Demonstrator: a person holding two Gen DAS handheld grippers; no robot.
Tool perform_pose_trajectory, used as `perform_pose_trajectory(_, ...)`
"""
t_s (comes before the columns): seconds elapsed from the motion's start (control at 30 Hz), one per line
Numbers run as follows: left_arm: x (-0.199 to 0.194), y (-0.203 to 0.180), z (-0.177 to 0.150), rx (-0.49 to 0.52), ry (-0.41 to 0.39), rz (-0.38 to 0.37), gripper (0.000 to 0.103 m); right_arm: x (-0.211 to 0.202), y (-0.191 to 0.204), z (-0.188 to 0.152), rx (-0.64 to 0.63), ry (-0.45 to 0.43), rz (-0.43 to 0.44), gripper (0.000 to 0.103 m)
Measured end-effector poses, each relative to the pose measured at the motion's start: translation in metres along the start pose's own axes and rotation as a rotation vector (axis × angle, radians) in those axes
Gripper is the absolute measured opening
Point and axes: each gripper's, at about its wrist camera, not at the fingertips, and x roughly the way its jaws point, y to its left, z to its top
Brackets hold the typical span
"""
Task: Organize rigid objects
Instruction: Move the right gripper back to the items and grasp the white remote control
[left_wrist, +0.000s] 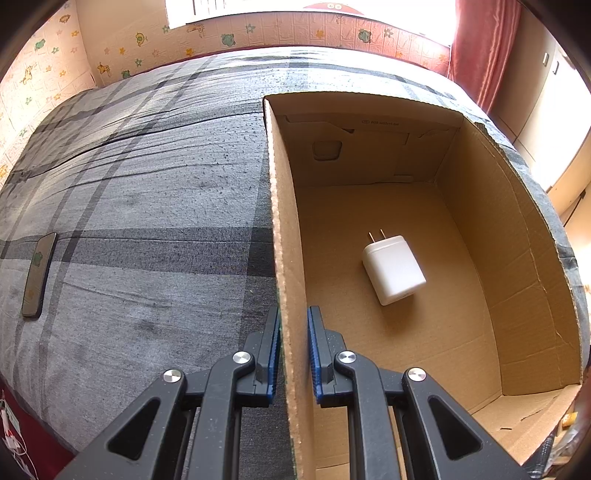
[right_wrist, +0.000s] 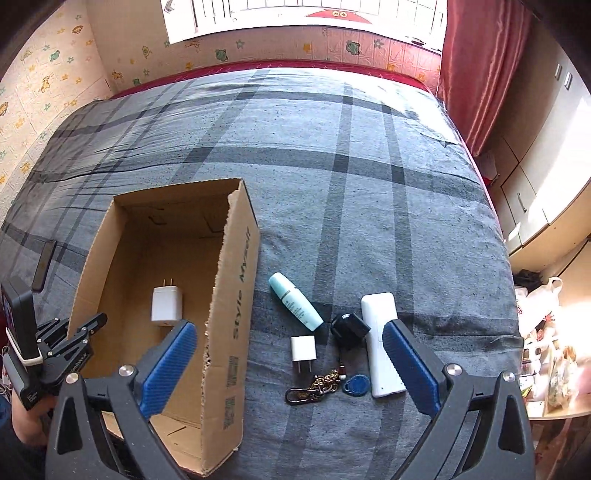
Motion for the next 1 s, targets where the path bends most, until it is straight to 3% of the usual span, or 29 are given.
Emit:
perform_pose_trajectory(0.5, -0.001, 0.001, 0.0, -0.007, 0.003, -0.002, 0.015, 0.053, -0.084, -0.026, 0.098, 0.081, -0.05, 0.102)
perform_pose_trajectory(1.0, 0.001, 0.0, 0.001, -0.006, 0.006, 0.005, 0.015, 0.132, -0.114, -0.049, 0.051, 0.187, -0.06, 0.102)
